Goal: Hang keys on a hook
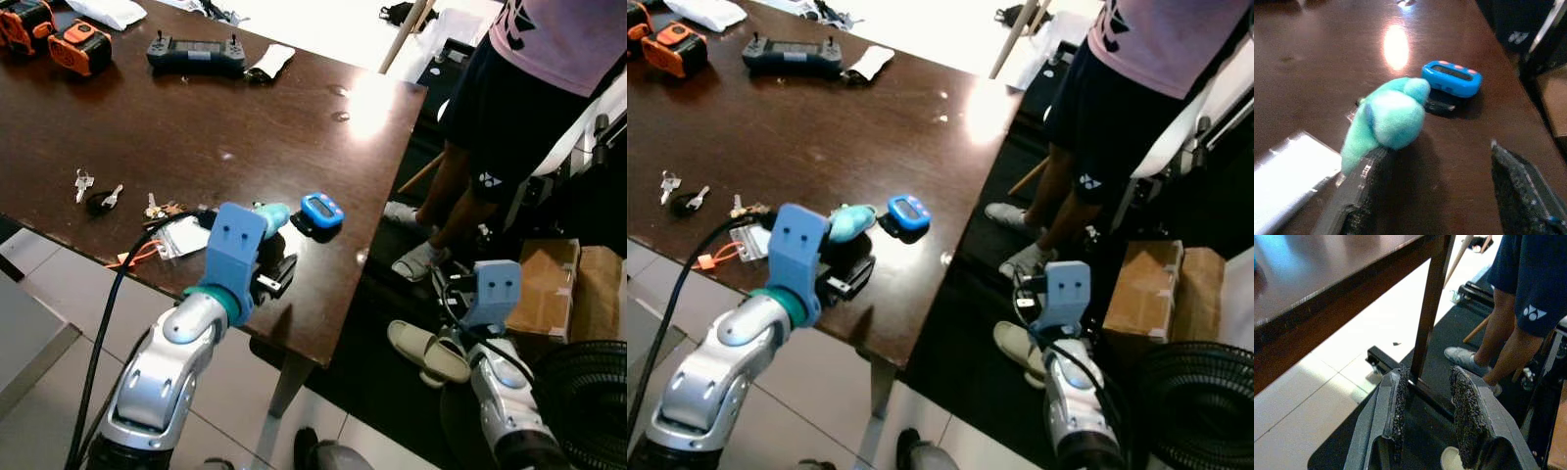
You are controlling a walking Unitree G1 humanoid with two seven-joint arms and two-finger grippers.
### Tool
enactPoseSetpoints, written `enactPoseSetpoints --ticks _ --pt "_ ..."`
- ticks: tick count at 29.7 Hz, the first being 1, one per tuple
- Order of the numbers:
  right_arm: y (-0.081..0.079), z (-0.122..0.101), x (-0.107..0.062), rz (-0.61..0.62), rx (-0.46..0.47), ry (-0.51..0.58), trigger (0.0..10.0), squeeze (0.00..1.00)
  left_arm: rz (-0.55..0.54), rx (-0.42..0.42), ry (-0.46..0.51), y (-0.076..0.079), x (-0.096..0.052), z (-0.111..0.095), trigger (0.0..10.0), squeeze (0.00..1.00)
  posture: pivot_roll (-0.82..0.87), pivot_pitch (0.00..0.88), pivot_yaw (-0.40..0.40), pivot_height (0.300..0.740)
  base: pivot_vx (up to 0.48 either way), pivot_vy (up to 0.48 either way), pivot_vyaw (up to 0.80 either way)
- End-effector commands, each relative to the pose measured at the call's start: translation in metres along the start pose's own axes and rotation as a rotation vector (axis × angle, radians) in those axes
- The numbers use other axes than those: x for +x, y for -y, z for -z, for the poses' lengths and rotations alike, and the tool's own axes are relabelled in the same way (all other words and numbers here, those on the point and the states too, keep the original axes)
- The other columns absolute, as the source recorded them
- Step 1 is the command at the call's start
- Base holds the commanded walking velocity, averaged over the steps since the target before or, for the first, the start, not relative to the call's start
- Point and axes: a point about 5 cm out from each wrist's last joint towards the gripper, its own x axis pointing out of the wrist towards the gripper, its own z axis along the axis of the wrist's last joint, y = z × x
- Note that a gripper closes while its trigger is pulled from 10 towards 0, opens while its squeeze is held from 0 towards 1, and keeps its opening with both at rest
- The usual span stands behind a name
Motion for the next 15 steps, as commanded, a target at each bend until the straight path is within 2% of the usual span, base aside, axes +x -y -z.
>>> enactPoseSetpoints --ticks 1,2,3,4,10,15 --pt "0.002 0.008 -0.006 0.016 -0.001 -0.030 10.0 0.00 -0.009 0.138 0.024 0.001 -0.001 -0.004 10.0 1.00 -0.02 0.148 -0.024 0.740 0.000 0.000 0.00" --pt "0.002 0.008 -0.006 0.016 -0.001 -0.030 10.0 0.00 -0.009 0.138 0.024 0.001 -0.001 -0.004 10.0 1.00 -0.02 0.148 -0.024 0.740 0.000 0.000 0.00" --pt "-0.001 0.008 -0.005 0.010 0.005 -0.029 10.0 0.00 -0.034 0.171 0.027 0.000 0.001 -0.005 10.0 0.69 -0.01 0.150 -0.025 0.740 0.000 0.000 0.00" --pt "-0.004 0.009 -0.005 0.002 0.009 -0.030 10.0 0.00 -0.064 0.186 0.028 0.001 0.004 -0.005 10.0 0.00 -0.01 0.153 -0.026 0.740 0.000 0.000 0.00" --pt "-0.011 0.009 -0.003 -0.020 0.017 -0.034 10.0 0.00 -0.136 0.165 -0.015 0.007 0.015 0.001 10.0 0.00 -0.01 0.158 -0.034 0.740 0.000 0.000 0.00" --pt "-0.012 0.009 -0.003 -0.028 0.015 -0.035 10.0 0.00 -0.164 0.131 -0.069 0.003 0.017 0.005 10.0 0.00 -0.01 0.169 -0.037 0.740 0.000 0.000 0.00"
